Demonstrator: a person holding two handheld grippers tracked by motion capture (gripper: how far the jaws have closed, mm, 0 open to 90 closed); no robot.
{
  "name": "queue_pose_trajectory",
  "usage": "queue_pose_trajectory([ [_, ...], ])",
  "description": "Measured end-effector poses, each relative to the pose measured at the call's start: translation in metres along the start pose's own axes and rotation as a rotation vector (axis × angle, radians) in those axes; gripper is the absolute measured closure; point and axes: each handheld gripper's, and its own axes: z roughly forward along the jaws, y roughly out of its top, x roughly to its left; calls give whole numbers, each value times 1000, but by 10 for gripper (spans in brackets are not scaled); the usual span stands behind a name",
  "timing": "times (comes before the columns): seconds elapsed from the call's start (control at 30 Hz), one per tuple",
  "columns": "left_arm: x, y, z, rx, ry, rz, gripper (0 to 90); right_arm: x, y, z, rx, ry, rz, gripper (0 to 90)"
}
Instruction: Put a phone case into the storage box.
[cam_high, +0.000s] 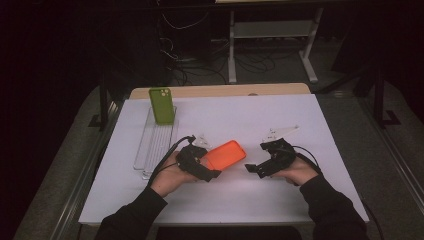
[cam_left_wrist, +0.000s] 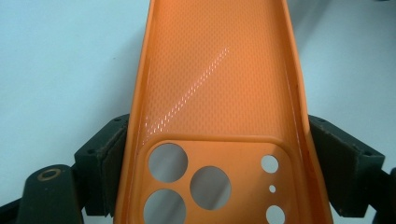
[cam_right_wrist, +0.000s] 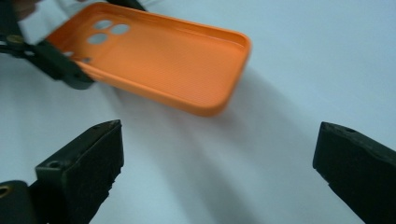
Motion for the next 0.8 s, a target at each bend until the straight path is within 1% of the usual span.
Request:
queue_pose_trajectory([
  [0.07, 0, 0, 0, 1, 5, -1, 159, 0, -6, -1, -14, -42, 34, 12],
  [0.1, 1, 0, -1, 21, 3, 13, 159, 0, -8, 0, -31, -63, 45, 13],
  [0.13, 1, 0, 0, 17, 7, 2, 159, 0, -11, -1, -42, -72, 56, 13],
  [0.17, 1, 0, 0, 22, 8, 1, 159, 1, -15, -1, -54, -83, 77, 13],
  [0.23, 2, 0, 0, 25, 6, -1, 159, 1, -20, -2, -73, -93, 87, 10],
  [0.33, 2, 0, 0, 24, 9, 2, 159, 2, -26, -2, -73, -105, 104, 8],
  [0.37, 2, 0, 0, 24, 10, 1, 159, 1, -27, -2, -79, -109, 100, 8],
  [0.47, 3, 0, 1, 23, 13, 3, 159, 1, -29, -3, -86, -125, 109, 8],
  [0.6, 2, 0, 1, 20, 13, -12, 159, 2, -29, -3, -108, -155, 80, 9],
  [0.7, 3, 0, 1, 22, 14, -8, 159, 5, -28, -4, -122, -180, 22, 9],
  [0.73, 3, -1, 1, 21, 14, -7, 159, 6, -28, -4, -126, -186, 12, 9],
  [0.8, 4, -1, 1, 22, 10, -8, 159, 10, -27, -3, -125, -227, -43, 9],
])
